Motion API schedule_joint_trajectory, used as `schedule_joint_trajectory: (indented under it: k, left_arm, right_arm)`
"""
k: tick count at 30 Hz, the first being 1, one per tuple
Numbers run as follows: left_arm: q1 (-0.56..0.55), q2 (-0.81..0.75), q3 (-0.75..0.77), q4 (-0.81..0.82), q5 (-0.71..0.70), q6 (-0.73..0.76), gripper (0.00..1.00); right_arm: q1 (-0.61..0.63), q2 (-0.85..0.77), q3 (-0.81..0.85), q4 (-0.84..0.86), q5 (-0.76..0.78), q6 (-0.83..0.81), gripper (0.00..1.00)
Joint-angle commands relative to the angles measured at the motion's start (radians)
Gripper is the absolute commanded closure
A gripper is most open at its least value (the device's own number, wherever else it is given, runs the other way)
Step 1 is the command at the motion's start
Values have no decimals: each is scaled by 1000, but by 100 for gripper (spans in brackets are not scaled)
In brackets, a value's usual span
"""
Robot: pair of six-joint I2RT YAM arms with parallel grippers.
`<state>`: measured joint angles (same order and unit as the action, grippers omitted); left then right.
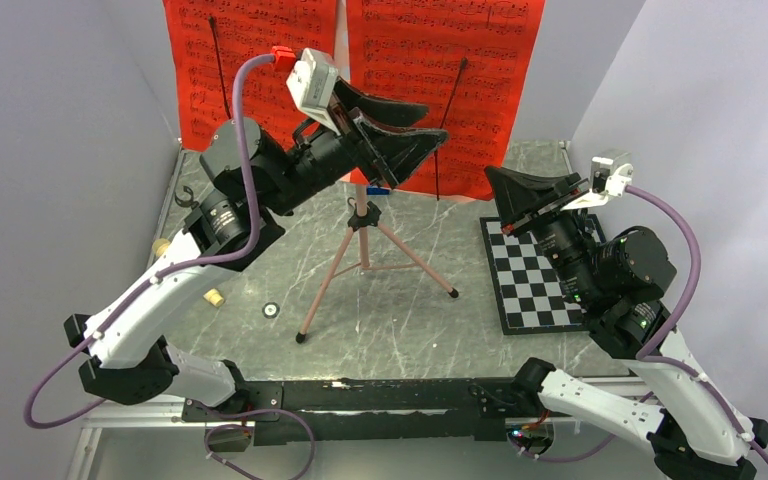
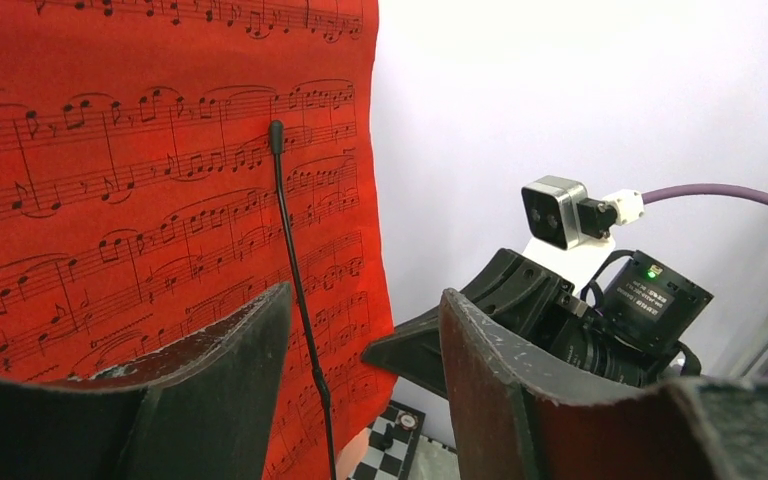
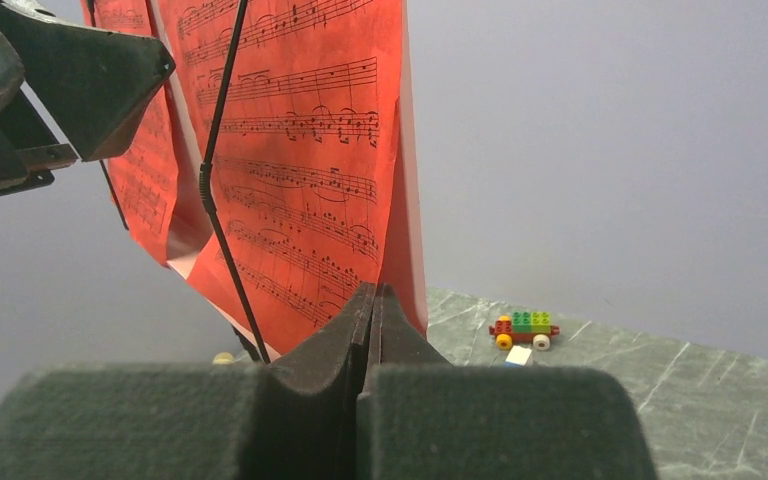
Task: Pack up the instrument practice props
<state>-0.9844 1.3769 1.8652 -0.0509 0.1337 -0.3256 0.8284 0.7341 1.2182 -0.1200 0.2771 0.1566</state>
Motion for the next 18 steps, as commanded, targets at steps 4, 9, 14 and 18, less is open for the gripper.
schedule_joint_trajectory:
  k: [4,9,14,18]
  left_arm:
    - [-2,49,115,-128,19,-65,41]
    - [1,87,168,-188,14,-88,42]
    - [9,96,166,-195,3,-99,41]
    - [15,98,159,-189,0,-105,43]
  right_arm:
    - [3,3,39,10,-22,14,100]
    - [3,4,35,11,-22,14,100]
    - [3,4,34,11,-21,12,100]
    - [3,5,33,12,-24,12,100]
